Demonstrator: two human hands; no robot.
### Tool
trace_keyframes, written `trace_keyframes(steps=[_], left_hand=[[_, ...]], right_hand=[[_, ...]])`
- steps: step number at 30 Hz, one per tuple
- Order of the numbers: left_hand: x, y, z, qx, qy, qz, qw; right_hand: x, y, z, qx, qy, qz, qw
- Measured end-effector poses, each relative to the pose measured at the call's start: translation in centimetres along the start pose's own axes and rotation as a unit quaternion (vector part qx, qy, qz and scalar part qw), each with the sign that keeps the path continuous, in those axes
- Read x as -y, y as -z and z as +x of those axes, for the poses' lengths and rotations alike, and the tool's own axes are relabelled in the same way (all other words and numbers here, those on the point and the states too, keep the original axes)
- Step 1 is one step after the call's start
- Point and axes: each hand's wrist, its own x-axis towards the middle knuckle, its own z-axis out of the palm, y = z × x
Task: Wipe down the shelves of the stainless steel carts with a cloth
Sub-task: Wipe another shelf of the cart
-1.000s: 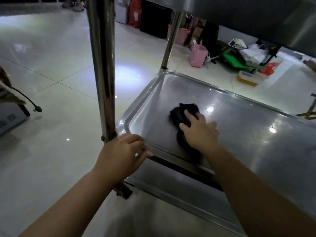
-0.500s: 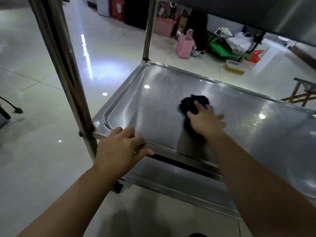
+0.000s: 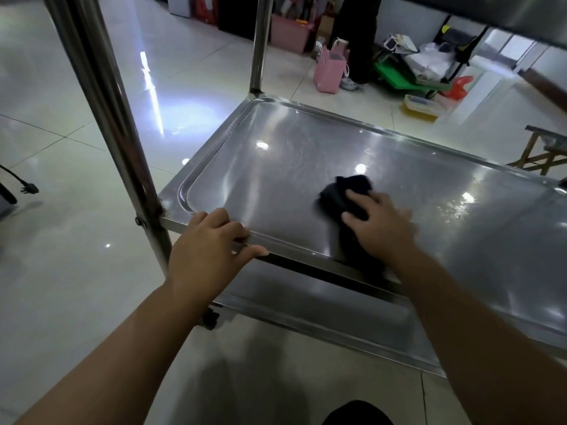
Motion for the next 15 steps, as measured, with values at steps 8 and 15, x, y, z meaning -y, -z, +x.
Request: trace_keyframes(steps=[8, 15], left_hand=[[-0.2, 0.6, 0.0, 0.011, -0.002, 0.004, 1.0], [-3.3, 0.4, 1.5, 0.095, -0.057, 0.05, 0.993]], right_hand=[[-0.9, 0.0, -2.1, 0.079, 0.233, 0.083, 0.966], [-3.3, 0.2, 0.7, -0.021, -0.101, -0.004, 0.995]])
